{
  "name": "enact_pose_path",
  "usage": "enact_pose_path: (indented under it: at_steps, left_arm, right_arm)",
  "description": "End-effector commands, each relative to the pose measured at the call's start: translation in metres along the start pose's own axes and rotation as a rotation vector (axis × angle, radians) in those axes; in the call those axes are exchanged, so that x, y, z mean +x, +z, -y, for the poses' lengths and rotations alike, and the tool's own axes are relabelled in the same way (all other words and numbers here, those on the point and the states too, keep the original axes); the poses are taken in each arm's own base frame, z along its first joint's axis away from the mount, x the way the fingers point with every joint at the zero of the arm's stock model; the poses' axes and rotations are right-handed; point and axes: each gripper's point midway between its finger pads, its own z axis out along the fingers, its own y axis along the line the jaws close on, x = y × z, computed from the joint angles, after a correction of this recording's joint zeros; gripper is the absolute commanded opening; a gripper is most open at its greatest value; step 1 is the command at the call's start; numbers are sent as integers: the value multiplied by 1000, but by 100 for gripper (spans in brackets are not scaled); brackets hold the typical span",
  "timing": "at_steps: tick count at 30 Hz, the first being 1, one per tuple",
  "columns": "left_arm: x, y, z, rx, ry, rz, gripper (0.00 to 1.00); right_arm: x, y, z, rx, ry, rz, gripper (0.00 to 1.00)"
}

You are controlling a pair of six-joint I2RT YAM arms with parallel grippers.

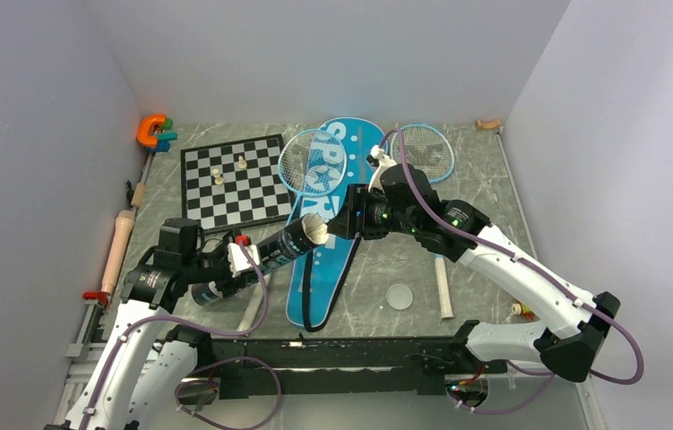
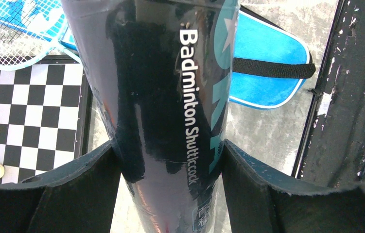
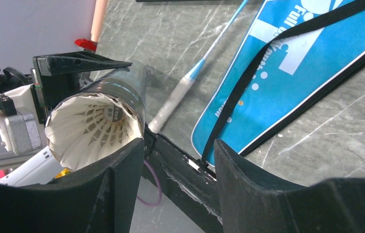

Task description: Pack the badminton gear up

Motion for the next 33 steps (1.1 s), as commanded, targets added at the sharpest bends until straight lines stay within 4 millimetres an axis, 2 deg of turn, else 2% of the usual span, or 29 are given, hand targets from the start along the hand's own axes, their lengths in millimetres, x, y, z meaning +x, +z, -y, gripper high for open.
enact_pose_path:
  at_steps: [1, 9, 14, 21, 24, 28, 33]
  left_arm:
    - [-30, -5, -10, -19, 56, 91, 21]
    - [-30, -5, -8, -12, 59, 95, 21]
    - [-33, -6, -6, -3, 63, 104, 19]
    - [-38, -7, -5, 4, 54, 120, 17]
    - [-32, -5, -3, 9, 48, 109, 17]
    - [-26, -3, -1, 11, 64, 92, 16]
    - [-26, -5, 4, 39, 97, 89, 13]
  right_arm:
    - [-8, 0, -17, -75, -6, 27, 58]
    - [7, 20, -19, -63, -16, -32, 52]
    - [8, 27, -21, -53, -24, -34, 46]
    - [12, 39, -38, -118, -15, -43, 49]
    - [4, 30, -49, -143, -34, -37, 54]
    - [-16, 1, -50, -113, -55, 36, 65]
    - [-27, -37, -29, -30, -28, 100, 72]
